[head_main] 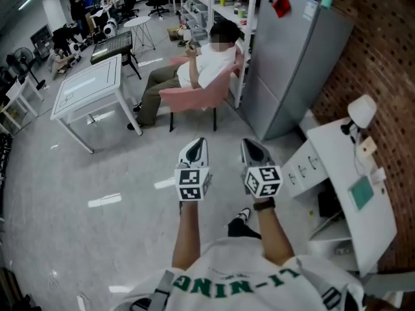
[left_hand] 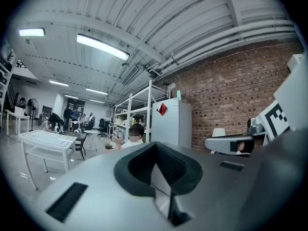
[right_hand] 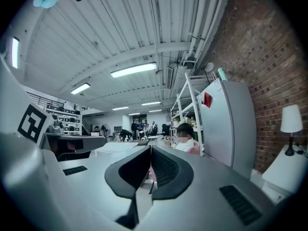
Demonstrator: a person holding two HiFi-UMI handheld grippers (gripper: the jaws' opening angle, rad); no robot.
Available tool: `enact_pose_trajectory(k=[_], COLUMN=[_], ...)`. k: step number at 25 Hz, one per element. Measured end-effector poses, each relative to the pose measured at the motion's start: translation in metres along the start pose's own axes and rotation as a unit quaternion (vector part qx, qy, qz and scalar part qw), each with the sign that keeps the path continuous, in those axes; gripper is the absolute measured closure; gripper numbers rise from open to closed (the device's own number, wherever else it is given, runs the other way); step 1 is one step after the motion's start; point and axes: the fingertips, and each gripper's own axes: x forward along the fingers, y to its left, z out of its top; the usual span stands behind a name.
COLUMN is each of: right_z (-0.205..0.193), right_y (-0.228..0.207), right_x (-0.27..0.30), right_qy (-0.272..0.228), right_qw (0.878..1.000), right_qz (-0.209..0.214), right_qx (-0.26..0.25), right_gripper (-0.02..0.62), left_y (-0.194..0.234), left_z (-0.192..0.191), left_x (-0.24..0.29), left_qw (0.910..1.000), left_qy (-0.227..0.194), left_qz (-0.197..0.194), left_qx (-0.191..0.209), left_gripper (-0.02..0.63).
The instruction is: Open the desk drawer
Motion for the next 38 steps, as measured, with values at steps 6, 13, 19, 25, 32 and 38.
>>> enact_pose_trajectory(k=[6, 13, 19, 25, 32, 38], right_z=[0.018, 0.030, 0.035, 0.016, -0.015, -0.040], right_y=[-0.102, -0.227, -0.323, -0.401, -0.474, -0.520], right_x=[0.040, 0.048, 0.033, -0.008, -0.053, -0.094], right_qy=[-0.030, -0.031, -0.035, -0.023, -0.016, -0.016], right_qw=[0.999, 0.994, 0.986, 0.971, 0.938, 0.903], right_qz=[-0.030, -0.089, -0.149, -0.225, -0.328, -0.402], right_qx=[0.024, 0.049, 0.058, 0.080, 0.111, 0.150], right_gripper=[0.591, 0.591, 0.591, 0.591, 0.591, 0.591], left_y=[-0.037, -0.127, -0.214, -0.308, -0.406, -0.484], left_z=[0.021, 0.038, 0.041, 0.019, -0.011, -0.051], left_x=[0.114, 0.234, 0.311, 0.356, 0.400, 0.419], left_qw=[0.9992, 0.9929, 0.9816, 0.9586, 0.9158, 0.8721], left_qy=[-0.013, -0.013, 0.001, 0.028, 0.054, 0.096], left_qz=[-0.037, -0.117, -0.190, -0.282, -0.396, -0.477], left_qx=[0.006, 0.014, 0.021, 0.024, 0.036, 0.056], left_gripper=[0.606, 0.606, 0.606, 0.606, 0.606, 0.606])
